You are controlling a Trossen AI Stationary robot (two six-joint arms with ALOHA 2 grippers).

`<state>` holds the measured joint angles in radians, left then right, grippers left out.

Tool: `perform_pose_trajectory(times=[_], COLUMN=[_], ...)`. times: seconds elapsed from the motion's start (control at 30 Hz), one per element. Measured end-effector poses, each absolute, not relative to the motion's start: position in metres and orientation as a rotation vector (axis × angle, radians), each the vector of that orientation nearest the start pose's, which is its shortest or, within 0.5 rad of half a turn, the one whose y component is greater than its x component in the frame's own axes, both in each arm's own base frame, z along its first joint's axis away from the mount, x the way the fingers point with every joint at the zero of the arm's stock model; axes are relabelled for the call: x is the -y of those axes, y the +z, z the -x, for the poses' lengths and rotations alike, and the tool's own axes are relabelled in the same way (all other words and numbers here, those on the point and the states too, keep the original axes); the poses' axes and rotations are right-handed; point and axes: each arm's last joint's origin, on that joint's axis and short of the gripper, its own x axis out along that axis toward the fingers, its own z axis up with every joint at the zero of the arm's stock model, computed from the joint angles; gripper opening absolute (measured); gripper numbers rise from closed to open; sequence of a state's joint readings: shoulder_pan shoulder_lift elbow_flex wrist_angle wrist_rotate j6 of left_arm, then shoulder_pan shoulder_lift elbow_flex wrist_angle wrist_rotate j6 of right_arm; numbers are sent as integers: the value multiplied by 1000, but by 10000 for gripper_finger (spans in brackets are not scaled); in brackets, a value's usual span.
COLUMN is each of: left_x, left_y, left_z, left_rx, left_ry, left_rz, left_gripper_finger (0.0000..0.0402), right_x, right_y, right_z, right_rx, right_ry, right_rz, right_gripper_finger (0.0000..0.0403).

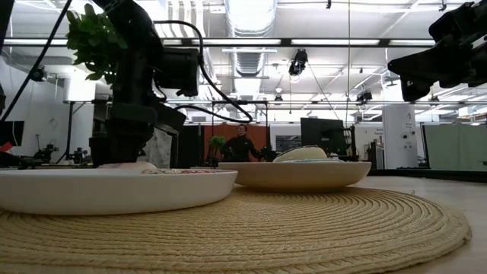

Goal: Pick & Place donuts
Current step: Put the large pink donut on the gray plate

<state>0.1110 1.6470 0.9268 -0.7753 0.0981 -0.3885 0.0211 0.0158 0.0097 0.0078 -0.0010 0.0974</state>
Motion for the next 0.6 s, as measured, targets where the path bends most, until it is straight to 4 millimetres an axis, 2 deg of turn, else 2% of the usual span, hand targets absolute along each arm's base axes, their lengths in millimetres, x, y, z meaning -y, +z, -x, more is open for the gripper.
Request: perform_pose_trajectory(times=[0.33, 0.6], left_x=[-26, -25], left_y=[154, 167], left_z=[-270, -267], left_rx=[-1476, -1463], left_ry=[275, 244], left_rz=[493, 522], left_gripper_finger=[168, 168], right_x=[-2, -2], right_y=[166, 166], right_z=[-98, -98], right_rx=[0, 1], right_ry=[22, 22], right_rz=[-101, -101], right_gripper_finger=[9, 9])
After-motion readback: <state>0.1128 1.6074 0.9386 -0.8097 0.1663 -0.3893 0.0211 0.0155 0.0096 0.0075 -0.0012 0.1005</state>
